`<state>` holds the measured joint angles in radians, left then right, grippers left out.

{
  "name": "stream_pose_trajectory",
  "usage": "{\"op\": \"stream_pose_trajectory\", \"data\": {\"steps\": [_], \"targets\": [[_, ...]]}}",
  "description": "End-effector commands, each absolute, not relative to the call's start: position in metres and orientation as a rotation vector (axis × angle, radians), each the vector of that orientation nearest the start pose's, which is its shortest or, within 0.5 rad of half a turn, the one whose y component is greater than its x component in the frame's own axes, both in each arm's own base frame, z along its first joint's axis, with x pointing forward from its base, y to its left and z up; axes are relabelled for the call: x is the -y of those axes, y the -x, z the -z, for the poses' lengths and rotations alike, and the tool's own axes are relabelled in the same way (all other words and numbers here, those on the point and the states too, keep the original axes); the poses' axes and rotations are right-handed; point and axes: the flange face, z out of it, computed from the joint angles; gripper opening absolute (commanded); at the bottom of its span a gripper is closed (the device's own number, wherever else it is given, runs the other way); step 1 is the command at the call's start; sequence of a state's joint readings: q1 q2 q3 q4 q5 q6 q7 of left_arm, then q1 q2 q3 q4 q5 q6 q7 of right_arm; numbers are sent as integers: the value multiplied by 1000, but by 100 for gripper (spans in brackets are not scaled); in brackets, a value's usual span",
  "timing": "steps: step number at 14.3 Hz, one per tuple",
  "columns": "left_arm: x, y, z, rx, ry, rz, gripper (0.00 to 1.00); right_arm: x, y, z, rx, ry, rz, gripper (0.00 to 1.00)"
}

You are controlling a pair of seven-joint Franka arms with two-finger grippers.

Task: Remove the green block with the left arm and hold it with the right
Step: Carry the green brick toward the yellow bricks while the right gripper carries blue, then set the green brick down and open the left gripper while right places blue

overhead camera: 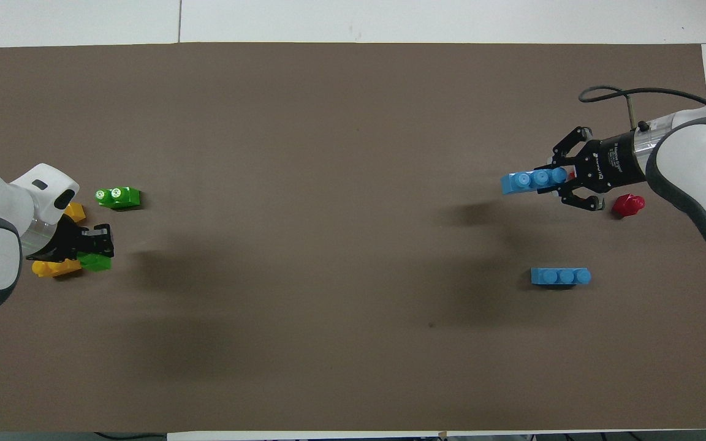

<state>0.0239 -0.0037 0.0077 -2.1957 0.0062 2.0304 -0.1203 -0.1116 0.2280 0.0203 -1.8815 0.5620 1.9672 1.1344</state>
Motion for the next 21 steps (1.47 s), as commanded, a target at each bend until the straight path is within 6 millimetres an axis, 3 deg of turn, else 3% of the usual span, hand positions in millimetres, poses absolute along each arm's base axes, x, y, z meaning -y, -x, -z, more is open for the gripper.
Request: {"op": "stream_pose_trajectory", "data": {"steps": [1,9,15,16,18,21], "targets": [[-18,-488,-353,198,3127,-200,0,24,-572,-369,-1862,2010,-504,0],[-19,-480,-314,127,3139,-65,0,61,-551,-325,-1903,1994,-472,0],[-14,-475,-300,110,3140,-51,0,67,-551,-300,-1871,2030,-471,0],[-14,-475,-300,110,3140,-51,5,68,-552,-294,-1862,2040,-464,0],[-14,-474,-298,103,3140,-55,29,68,-553,-287,-1866,2040,-464,0],[-14,-472,-295,96,3141,-60,42,68,-553,-286,-1867,2029,-468,0]]}}
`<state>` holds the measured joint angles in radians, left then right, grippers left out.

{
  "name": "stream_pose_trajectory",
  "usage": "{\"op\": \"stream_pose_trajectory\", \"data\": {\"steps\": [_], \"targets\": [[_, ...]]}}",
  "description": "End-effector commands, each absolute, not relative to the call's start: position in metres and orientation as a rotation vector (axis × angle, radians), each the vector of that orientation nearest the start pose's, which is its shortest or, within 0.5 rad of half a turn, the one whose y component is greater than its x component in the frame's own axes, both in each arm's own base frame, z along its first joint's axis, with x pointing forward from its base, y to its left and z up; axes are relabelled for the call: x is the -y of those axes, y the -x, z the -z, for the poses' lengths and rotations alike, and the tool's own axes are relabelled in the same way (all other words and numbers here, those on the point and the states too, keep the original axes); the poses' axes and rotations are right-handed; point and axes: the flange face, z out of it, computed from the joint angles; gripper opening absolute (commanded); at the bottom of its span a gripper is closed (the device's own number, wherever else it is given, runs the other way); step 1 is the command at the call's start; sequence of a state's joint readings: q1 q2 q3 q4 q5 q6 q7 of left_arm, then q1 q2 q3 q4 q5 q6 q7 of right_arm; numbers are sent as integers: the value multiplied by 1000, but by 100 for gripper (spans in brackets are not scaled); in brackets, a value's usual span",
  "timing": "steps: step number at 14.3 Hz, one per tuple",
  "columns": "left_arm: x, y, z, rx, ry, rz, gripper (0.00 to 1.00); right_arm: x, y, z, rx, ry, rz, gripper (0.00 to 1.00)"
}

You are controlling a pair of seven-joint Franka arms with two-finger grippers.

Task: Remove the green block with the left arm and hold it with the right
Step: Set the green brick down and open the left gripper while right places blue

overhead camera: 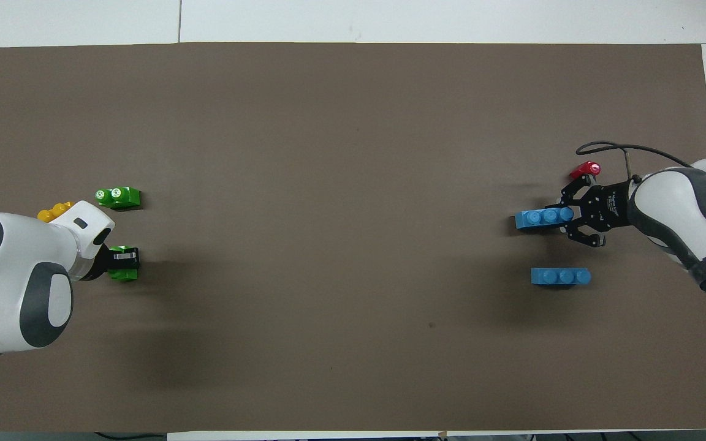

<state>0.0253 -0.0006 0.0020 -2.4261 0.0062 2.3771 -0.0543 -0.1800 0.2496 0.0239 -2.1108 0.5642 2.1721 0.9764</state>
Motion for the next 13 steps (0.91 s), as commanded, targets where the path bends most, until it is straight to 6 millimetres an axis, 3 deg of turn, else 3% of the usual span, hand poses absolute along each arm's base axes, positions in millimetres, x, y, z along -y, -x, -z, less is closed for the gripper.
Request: {"op": "stream_pose_trajectory", "data": {"steps": [1,2,3,5,9,13], "targets": [[-14,-472,-295,84,3141,-60,53,68,-552,-285,-1858,2036,-468,0],[-14,-472,-295,79,3141,-63,54,68,-552,-282,-1854,2041,-472,0],[-14,-472,-295,77,3141,-65,63,69,-552,-280,-1850,2045,-467,0],[-14,-475,-298,77,3141,-67,100,68,-550,-276,-1851,2048,-470,0],[-11,-493,-331,76,3140,-91,100,70,-550,-275,-1850,2050,-452,0],[-10,-511,-378,71,3140,-92,100,70,-550,-276,-1847,2054,-447,0]]}}
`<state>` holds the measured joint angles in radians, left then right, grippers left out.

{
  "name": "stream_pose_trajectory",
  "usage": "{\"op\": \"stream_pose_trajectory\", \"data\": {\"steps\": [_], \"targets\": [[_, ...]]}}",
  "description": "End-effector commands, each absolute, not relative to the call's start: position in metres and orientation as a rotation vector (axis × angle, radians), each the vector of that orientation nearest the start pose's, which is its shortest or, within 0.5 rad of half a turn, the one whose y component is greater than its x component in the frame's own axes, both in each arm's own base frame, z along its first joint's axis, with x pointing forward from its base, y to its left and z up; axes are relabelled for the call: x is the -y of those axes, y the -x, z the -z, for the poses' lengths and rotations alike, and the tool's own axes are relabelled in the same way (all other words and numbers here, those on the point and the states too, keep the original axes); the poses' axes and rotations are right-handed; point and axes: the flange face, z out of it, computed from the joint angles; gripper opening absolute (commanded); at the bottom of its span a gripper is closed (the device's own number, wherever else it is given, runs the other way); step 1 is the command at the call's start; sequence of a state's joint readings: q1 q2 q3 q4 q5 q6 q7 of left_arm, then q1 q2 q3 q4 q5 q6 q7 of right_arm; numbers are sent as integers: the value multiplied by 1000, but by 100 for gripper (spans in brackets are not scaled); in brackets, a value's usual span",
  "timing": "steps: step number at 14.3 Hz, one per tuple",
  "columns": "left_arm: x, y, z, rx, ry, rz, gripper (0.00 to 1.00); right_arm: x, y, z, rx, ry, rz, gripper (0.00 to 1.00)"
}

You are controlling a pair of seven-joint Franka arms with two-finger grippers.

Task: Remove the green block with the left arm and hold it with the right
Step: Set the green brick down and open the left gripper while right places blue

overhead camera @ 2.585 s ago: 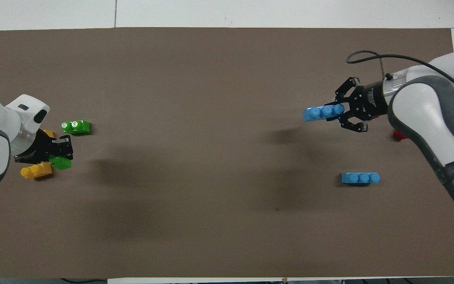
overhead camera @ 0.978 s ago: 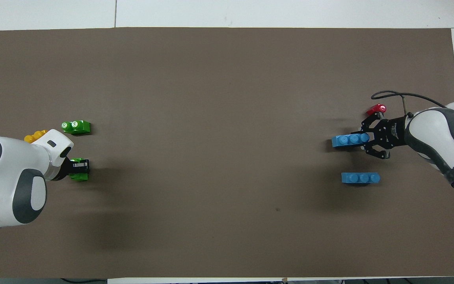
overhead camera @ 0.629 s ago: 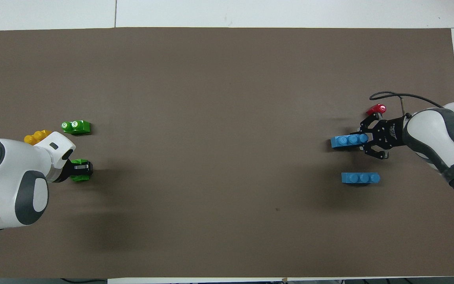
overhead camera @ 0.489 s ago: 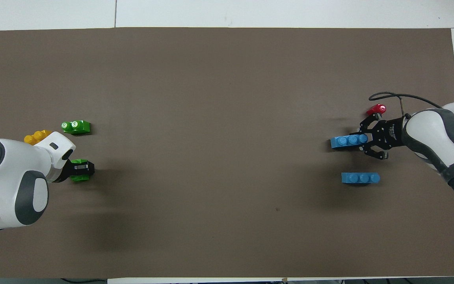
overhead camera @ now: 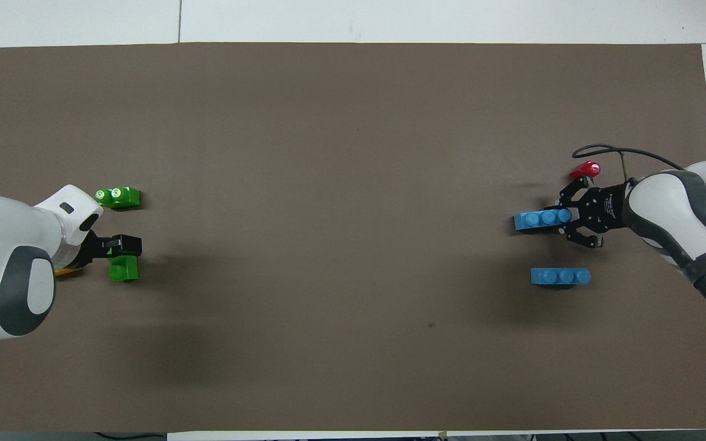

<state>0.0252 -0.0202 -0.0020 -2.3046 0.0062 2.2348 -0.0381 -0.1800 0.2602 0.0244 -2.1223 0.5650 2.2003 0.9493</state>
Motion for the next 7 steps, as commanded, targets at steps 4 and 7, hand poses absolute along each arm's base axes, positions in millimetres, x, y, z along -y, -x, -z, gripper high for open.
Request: {"op": "stream_pose_trajectory", "data": {"steps": [4,7], "targets": [[-9,-528,-424,69,3139,-113,100,68,-552,-279,-1843,2054,-448,68],[-10,-532,-460,68,3139,-128,100,68,-557,-291,-1844,2041,-452,83]]}}
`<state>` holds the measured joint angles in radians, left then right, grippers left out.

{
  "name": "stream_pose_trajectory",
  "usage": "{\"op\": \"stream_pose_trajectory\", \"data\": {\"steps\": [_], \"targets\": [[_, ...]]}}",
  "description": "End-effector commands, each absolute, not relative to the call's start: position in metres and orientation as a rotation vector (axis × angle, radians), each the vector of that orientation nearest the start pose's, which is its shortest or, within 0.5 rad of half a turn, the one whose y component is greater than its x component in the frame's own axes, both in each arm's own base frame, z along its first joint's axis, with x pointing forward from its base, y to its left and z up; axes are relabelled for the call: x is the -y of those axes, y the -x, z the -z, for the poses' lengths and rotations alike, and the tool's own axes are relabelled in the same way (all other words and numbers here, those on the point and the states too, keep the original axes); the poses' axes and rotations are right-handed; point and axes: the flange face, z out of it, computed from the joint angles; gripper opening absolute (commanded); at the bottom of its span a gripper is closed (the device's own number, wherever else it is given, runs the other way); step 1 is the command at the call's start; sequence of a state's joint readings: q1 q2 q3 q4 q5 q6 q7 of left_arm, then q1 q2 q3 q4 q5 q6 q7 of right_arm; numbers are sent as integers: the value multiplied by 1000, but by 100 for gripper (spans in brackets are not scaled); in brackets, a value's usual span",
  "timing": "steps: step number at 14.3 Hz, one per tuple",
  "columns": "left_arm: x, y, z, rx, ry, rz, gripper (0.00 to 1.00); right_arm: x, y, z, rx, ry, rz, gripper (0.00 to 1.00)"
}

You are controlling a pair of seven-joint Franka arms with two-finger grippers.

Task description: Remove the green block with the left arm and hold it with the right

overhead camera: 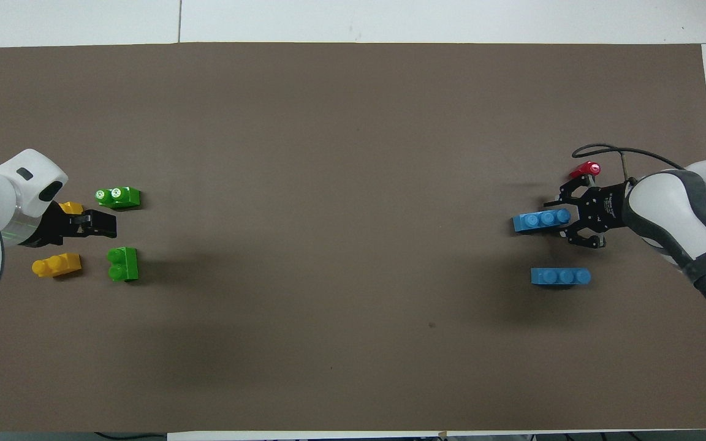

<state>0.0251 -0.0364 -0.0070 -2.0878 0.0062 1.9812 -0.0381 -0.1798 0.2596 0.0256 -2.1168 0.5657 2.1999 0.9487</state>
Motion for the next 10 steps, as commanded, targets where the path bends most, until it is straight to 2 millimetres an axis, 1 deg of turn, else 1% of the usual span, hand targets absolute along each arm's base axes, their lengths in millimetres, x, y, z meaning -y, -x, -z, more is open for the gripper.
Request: {"op": "stream_pose_trajectory", "data": {"steps": [1,3,4,5,6,7,8,9,10], "targets": [[-8,-530,-472,60,3137,-130,100,67,-559,-297,-1851,2029,-466,85],[0,-526,-489,36,3134,-125,100,65,-561,-312,-1861,2010,-465,87],[-2,-525,-501,41,3136,-118,100,64,-562,-325,-1855,2005,-472,91],[0,-528,-511,41,3136,-113,100,63,-564,-337,-1854,1999,-481,92],[1,-532,-524,43,3136,-113,100,63,-565,-351,-1847,2003,-469,95],[9,-539,-533,26,3134,-137,100,61,-567,-363,-1832,2015,-461,100],[9,-547,-542,26,3136,-130,100,60,-570,-379,-1812,2025,-454,100],[9,-554,-548,27,3137,-144,100,58,-572,-395,-1787,2060,-444,100],[11,-565,-552,22,3135,-171,100,58,-574,-413,-1763,2100,-422,100]]}}
